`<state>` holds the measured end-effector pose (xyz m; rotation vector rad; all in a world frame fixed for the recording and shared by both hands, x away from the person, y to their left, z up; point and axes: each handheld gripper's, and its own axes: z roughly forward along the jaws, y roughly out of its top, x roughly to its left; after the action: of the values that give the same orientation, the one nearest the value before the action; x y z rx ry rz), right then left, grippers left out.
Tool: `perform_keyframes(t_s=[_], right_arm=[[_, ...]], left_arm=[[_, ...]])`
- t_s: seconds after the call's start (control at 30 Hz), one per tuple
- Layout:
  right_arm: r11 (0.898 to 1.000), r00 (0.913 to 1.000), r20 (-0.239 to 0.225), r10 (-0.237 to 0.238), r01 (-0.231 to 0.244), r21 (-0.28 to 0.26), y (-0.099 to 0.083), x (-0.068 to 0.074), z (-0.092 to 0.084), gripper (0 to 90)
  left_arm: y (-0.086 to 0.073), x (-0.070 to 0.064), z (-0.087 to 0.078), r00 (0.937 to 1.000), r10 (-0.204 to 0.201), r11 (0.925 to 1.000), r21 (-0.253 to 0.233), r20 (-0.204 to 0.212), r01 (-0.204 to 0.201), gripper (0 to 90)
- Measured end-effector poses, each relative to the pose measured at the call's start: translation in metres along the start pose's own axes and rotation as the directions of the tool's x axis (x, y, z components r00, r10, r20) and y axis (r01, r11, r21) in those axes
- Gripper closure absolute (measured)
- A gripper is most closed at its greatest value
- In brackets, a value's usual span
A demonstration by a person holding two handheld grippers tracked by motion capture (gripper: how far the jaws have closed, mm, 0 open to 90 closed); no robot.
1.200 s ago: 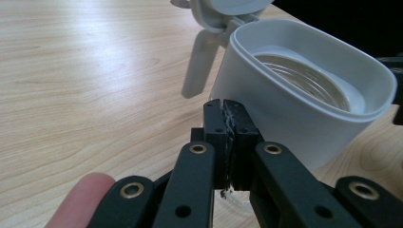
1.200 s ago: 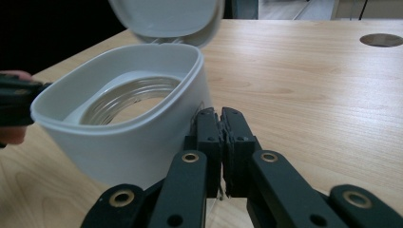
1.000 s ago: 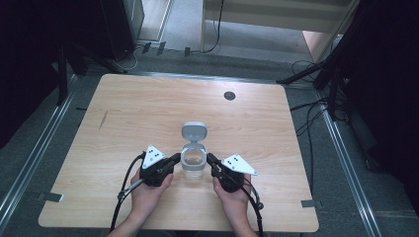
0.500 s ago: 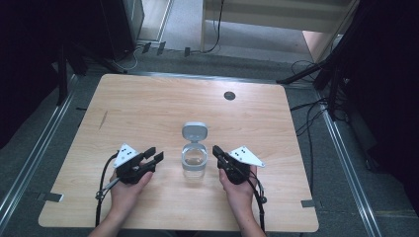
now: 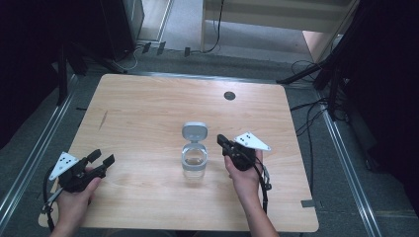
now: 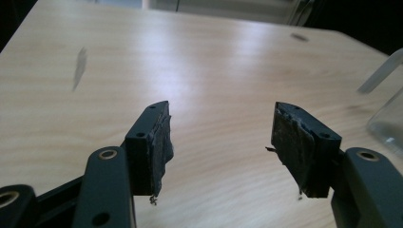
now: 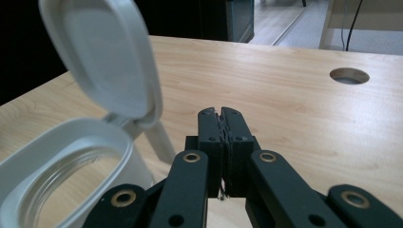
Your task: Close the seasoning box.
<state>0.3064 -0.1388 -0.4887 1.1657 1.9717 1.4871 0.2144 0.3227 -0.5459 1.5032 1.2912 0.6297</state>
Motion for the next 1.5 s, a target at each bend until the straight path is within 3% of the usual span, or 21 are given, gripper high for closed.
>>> perform_keyframes(t_s=[0.1, 0.27, 0.33, 0.53, 0.7, 0.73, 0.77, 0.97, 1.07, 1.1, 1.2, 1.37, 1.5], right_arm=[[1.000, 1.0000, 0.002, 0.005, -0.005, 0.003, 0.010, -0.005, 0.009, 88.9], [0.999, 0.9982, -0.033, 0.050, -0.051, -0.013, 0.030, -0.007, 0.020, 88.7], [0.999, 0.9985, -0.040, 0.037, -0.038, -0.018, 0.037, -0.005, 0.024, 88.6], [0.998, 0.9957, -0.089, 0.027, -0.032, -0.058, 0.051, 0.005, 0.027, 88.3], [0.999, 0.9854, -0.170, -0.012, 0.006, -0.034, 0.046, 0.024, 0.018, 88.6], [0.999, 0.9854, -0.170, -0.012, 0.006, -0.034, 0.046, 0.024, 0.018, 88.6], [0.999, 0.9896, -0.141, -0.028, 0.025, -0.024, 0.041, 0.028, 0.012, 88.5], [1.000, 0.9936, -0.112, -0.016, 0.013, -0.026, 0.033, 0.022, 0.005, 86.4], [0.999, 0.9964, -0.079, -0.031, 0.027, -0.046, 0.027, 0.016, 0.000, 62.3], [0.999, 0.9966, -0.078, -0.026, 0.023, -0.039, 0.026, 0.014, -0.002, 49.6], [0.999, 0.9970, -0.076, -0.011, 0.008, -0.038, 0.024, 0.007, -0.007, 32.3], [0.999, 0.9968, -0.079, -0.006, 0.002, -0.050, 0.019, -0.006, -0.018, 25.1], [0.999, 0.9993, -0.037, -0.002, 0.000, -0.048, 0.014, -0.018, -0.027, 25.2]], left_arm=[[-0.001, 0.005, 0.002, 0.9980, -0.062, 0.9981, -0.004, 0.014, 0.062, 37.6], [0.000, 0.010, 0.006, 0.9958, -0.090, 0.9958, 0.019, 0.018, 0.089, 37.7], [0.000, 0.011, 0.007, 0.9951, -0.097, 0.9950, 0.025, 0.019, 0.097, 38.3], [0.000, 0.009, 0.010, 0.9964, -0.083, 0.9956, 0.046, 0.016, 0.082, 40.1], [0.000, 0.007, 0.011, 0.9974, -0.071, 0.9964, 0.047, 0.014, 0.070, 40.4], [0.000, 0.007, 0.012, 0.9974, -0.071, 0.9964, 0.048, 0.013, 0.070, 40.4], [0.000, 0.007, 0.012, 0.9978, -0.065, 0.9965, 0.053, 0.015, 0.064, 40.4], [0.000, 0.006, 0.012, 0.9982, -0.059, 0.9969, 0.052, 0.007, 0.059, 40.4], [0.000, 0.006, 0.012, 0.9984, -0.057, 0.9969, 0.054, 0.006, 0.057, 40.4], [0.000, 0.006, 0.013, 0.9984, -0.057, 0.9970, 0.053, 0.006, 0.056, 40.4], [0.000, 0.005, 0.013, 0.9985, -0.054, 0.9973, 0.050, 0.007, 0.053, 40.4], [0.000, 0.005, 0.013, 0.9987, -0.049, 0.9974, 0.053, 0.009, 0.049, 40.4], [0.000, 0.004, 0.013, 0.9989, -0.046, 0.9975, 0.054, 0.006, 0.046, 40.3]])
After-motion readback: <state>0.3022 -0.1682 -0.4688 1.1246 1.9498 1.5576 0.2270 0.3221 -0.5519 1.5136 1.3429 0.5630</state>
